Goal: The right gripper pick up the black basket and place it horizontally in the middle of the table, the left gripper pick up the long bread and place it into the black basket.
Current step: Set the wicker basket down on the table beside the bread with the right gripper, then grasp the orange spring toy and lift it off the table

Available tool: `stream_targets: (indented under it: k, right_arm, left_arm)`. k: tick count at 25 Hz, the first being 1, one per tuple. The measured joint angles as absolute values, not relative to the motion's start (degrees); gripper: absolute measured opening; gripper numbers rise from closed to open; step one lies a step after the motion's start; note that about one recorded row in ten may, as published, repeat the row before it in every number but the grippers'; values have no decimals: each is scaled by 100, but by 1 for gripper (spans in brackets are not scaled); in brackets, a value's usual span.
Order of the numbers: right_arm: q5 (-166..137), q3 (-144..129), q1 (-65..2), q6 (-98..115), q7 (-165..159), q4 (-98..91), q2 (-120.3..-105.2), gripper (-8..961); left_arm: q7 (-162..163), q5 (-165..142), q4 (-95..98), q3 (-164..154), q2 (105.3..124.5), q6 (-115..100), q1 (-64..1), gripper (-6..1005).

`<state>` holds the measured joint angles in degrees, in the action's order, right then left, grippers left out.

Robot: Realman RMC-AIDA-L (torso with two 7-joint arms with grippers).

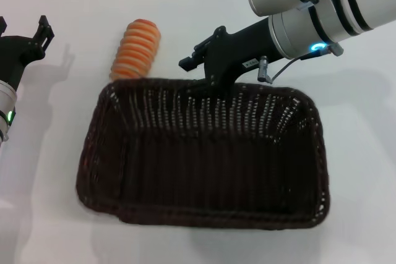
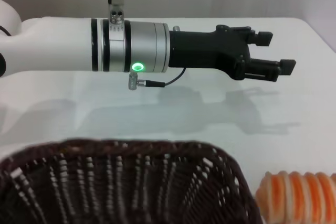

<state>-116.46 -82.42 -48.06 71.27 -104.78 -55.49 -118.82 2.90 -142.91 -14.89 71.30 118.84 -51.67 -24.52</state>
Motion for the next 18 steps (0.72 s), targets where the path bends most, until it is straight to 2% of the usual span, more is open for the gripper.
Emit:
stream_targets:
  k: [7, 8, 9, 10, 11, 12, 15, 16, 17, 18]
  right_arm:
    - [-11675, -8353, -4558, 6799, -10609, -6043, -11900, 546]
    - [-11759, -8370, -4137, 6132, -10790, -6505, -11923, 579]
    - [-11759, -8370, -4137, 6132, -10790, -6505, -11923, 611]
    - [-11789, -8411, -3846, 5665, -10875, -6768, -11936, 644]
    - [-11565, -8650, -3089, 4257, -10937, -7170, -11953, 673]
    - [-11565, -8650, -3089, 4257, -10937, -7170, -11953, 701]
    - [-10438, -9535, -1647, 468, -10904, -7647, -11910, 788]
    - [-10438, -9535, -1647, 468, -10904, -7647, -11910, 816]
    - [-10501, -9962, -1181, -701, -11171, -7695, -11917, 845]
    - [-10501, -9962, -1181, -701, -11171, -7695, -11917, 845]
  left_arm:
    - [272, -14294, -1489, 7139, 11882, -5160, -2453, 847]
    - [257, -14288, -1497, 7140, 11881, -5159, -2452, 847]
    - [240, -14298, -1514, 7138, 11880, -5167, -2454, 847]
    - [228, -14298, -1523, 7139, 11874, -5178, -2458, 847]
    - [211, -14311, -1537, 7146, 11859, -5211, -2484, 847]
    - [211, -14311, -1537, 7146, 11859, -5211, -2484, 847]
    - [206, -14314, -1547, 7129, 11837, -5455, -2587, 847]
    - [206, -14314, -1547, 7129, 11837, -5455, -2587, 847]
    - [205, -14373, -1574, 7060, 11842, -5578, -2624, 847]
    - [205, -14373, -1574, 7060, 11842, -5578, -2624, 846]
